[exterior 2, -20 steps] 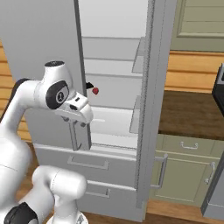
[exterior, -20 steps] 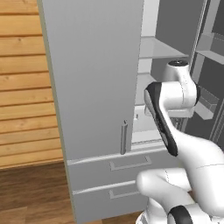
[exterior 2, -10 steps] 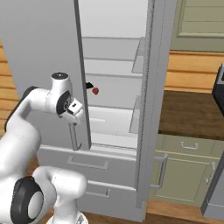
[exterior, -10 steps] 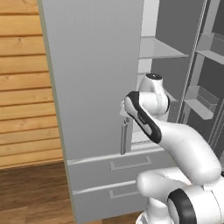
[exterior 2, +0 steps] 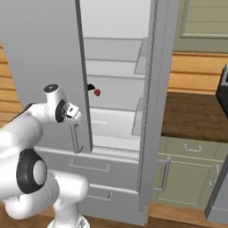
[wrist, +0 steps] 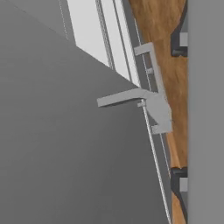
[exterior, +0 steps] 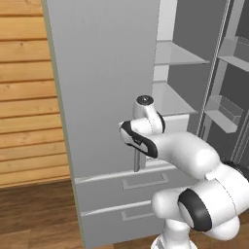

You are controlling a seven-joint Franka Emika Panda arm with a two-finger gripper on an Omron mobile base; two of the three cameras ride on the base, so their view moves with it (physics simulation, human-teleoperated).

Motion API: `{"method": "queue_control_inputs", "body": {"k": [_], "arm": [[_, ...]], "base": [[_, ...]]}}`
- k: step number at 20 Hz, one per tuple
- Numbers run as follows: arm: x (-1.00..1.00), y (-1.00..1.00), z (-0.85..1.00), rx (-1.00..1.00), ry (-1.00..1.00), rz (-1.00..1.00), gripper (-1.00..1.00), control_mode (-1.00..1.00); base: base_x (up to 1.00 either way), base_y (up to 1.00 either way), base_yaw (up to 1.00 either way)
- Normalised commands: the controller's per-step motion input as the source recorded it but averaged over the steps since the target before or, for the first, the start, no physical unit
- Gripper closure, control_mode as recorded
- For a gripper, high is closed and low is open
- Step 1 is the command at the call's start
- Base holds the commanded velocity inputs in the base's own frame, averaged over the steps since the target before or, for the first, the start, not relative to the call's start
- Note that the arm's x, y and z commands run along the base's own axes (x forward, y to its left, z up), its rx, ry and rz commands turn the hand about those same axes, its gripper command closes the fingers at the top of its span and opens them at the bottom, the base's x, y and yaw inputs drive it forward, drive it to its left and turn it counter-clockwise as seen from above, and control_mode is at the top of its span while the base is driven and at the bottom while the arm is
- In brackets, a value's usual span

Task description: Take the strawberry from the fridge and place it on top of the pancake, located on the dining counter.

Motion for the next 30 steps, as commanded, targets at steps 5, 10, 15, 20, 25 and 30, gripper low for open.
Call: {"method": "queue_control_inputs", "body": {"k": [5, 10, 15, 20, 25, 30], "arm": [[0.47, -0.01, -0.43, -0.12, 0.02, 0.00, -1.00, -1.00], [0.15, -0.06, -0.34, -0.02, 0.00, -0.01, -1.00, -1.00], [0.00, 0.00, -0.19, 0.01, 0.00, -0.02, 1.00, -1.00], [-0.23, 0.01, -0.18, 0.03, 0.00, -0.08, 1.00, -1.00], [-0.51, 0.33, -0.22, 0.00, 0.00, -0.15, 1.00, -1.00], [-0.71, 0.74, -0.32, 0.00, 0.00, -0.22, 1.00, -1.00]], "base": [[0.00, 0.00, 0.00], [0.00, 0.00, 0.00], [0.00, 0.00, 0.00], [0.00, 0.00, 0.00], [0.00, 0.00, 0.00], [0.00, 0.00, 0.00]]}}
